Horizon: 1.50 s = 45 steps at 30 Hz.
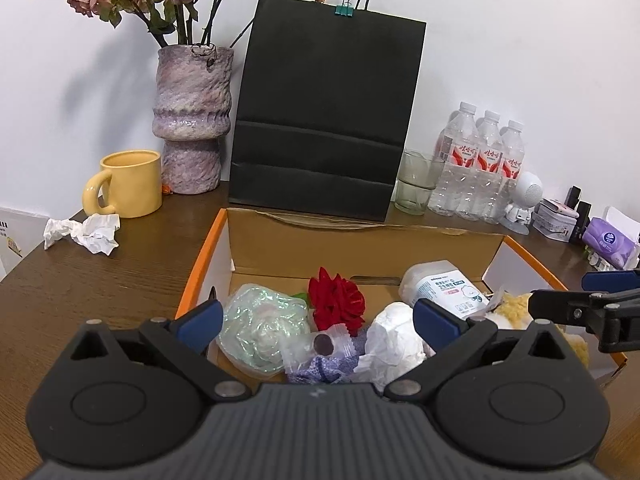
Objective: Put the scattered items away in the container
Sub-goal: 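Carry both clear wrappers over the box and open both grippers, then withdraw both grippers toward the remaining wrappers and white cap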
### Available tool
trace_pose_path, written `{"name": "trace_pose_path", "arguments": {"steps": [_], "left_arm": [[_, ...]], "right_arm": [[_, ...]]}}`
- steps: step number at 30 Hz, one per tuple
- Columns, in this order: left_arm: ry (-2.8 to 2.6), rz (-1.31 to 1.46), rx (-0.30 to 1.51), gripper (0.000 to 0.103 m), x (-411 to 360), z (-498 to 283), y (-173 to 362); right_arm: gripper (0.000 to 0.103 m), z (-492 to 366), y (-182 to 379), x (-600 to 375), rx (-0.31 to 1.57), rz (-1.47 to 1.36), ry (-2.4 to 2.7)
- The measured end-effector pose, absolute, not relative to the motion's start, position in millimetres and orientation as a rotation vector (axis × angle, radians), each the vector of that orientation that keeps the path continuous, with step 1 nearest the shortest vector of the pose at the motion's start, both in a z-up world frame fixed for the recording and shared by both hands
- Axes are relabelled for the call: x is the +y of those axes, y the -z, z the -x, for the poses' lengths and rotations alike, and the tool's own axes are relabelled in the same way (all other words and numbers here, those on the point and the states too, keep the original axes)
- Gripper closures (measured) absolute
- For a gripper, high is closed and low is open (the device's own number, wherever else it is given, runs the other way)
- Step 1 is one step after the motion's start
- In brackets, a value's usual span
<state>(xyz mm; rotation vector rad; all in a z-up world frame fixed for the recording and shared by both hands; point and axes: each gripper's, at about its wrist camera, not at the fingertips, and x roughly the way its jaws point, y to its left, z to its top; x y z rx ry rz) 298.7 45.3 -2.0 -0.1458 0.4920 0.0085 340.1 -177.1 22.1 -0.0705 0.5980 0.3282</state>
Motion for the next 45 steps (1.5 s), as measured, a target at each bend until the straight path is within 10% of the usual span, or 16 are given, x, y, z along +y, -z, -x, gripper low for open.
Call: {"name": "trace_pose_path", "arguments": {"steps": [45], "left_arm": [[0.035,0.158,0.573,0.000,64.6,-174.0,-9.7]], "right_arm": [[0.004,-200.5,5.4,-186.7,0.615,0.147,-0.362]]}}
